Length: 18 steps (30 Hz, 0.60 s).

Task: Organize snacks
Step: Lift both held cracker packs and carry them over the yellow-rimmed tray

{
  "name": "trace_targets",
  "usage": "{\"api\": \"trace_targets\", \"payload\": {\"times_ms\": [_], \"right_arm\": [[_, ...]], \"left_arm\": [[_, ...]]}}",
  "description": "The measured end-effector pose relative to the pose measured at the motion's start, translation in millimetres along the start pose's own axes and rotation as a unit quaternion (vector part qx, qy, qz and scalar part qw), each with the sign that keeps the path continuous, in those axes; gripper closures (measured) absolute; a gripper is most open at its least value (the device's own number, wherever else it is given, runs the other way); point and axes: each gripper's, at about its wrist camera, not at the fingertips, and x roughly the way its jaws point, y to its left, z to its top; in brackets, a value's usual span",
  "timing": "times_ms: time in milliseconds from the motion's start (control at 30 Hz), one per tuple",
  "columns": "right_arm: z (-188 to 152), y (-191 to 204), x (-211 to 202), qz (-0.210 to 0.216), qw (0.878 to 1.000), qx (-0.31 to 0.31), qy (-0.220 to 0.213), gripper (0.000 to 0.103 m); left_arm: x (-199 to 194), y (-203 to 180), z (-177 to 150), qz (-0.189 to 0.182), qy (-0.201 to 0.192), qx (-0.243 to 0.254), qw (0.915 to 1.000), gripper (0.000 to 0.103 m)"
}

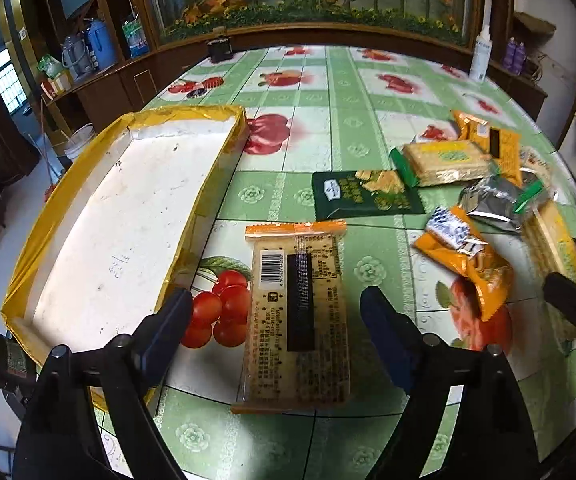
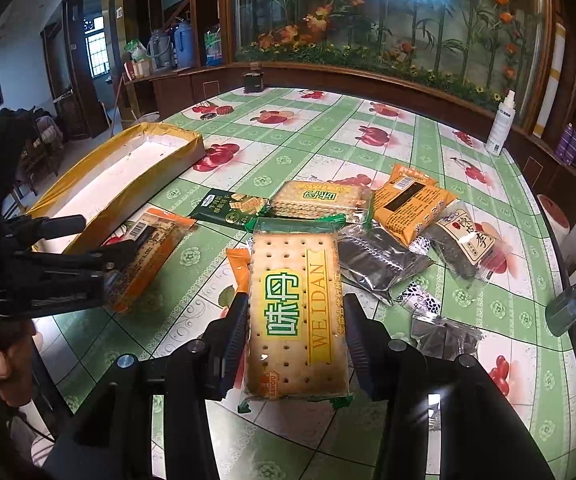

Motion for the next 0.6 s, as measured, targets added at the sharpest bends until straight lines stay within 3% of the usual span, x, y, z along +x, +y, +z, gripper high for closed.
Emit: {"api": "trace_targets", "payload": {"times_ms": [100,167,200,233,433,600], "right_arm": [[-0.6,-2.1,0.2,0.002,1.0,0.001,0.001,0.056],[-1.1,-4.5,0.2,0.004,1.0,0.005,0.001,0.056],[-1.4,-5.7,0.2,0.005,1.0,0.007,0.001,0.056],[-1.5,-7.0,0.3,0.005,1.0,0.009,0.001,0.056],[0.1,-7.4,-2.8,0.015,1.0,0.014,-0.006,0.056],[9.3,-1.2,-3.0,0.034,0.999,0.017,-0.012,0.056]], "left_arm": [[23.0,-8.2,-1.3,0.003,0.037,0.011,0.9993,0.015],[22.5,-6.5,-3.2,-0.006,0.023,0.002,0.9997,0.019],[21.5,-5.4,-3.2,-0.022,0.021,0.0,0.9996,0.04],[19.7,-3.6,-3.5,-0.034,0.018,-0.004,0.9992,0.05],[0.1,3.4,-8.9,-0.06,-0.005,-0.009,0.9981,0.051],[-32.0,25.7,-3.5,-0.038,-0.049,-0.02,0.9979,0.051]]}}
